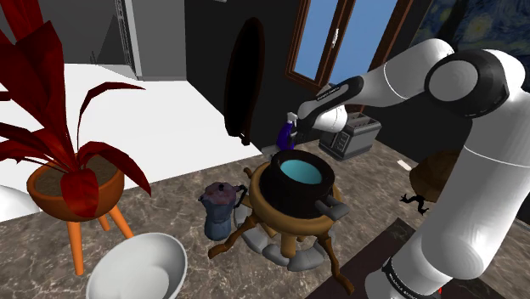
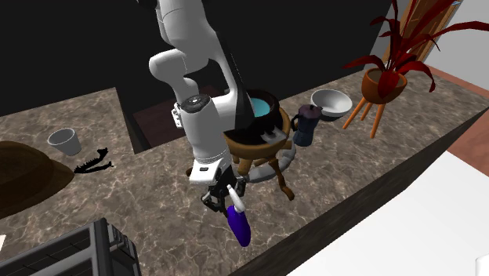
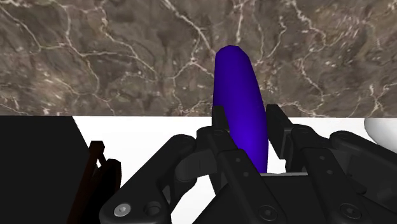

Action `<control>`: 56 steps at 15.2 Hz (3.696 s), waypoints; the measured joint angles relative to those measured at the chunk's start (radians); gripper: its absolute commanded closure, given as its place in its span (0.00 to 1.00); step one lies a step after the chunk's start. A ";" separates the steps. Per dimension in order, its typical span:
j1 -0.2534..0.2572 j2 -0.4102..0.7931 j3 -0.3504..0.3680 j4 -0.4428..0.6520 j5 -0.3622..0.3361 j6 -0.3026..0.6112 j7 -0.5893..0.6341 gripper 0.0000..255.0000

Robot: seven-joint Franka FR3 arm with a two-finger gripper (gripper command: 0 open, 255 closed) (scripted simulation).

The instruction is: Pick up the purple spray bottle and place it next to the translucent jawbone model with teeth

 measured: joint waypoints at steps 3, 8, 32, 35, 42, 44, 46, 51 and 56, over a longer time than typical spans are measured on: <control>0.007 -0.026 -0.013 0.008 -0.030 -0.032 0.024 1.00; 0.018 -0.074 -0.031 0.023 -0.082 -0.091 0.067 1.00; 0.026 -0.240 -0.049 0.166 -0.228 -0.387 0.192 1.00; 0.026 -0.246 -0.048 0.200 -0.235 -0.426 0.201 1.00; 0.025 -0.266 -0.048 0.275 -0.250 -0.519 0.215 1.00; 0.024 -0.267 -0.048 0.299 -0.252 -0.544 0.217 1.00; 0.024 -0.275 -0.048 0.318 -0.256 -0.571 0.221 1.00; 0.025 -0.276 -0.047 0.385 -0.261 -0.639 0.230 1.00; 0.024 -0.272 -0.047 0.451 -0.263 -0.701 0.235 1.00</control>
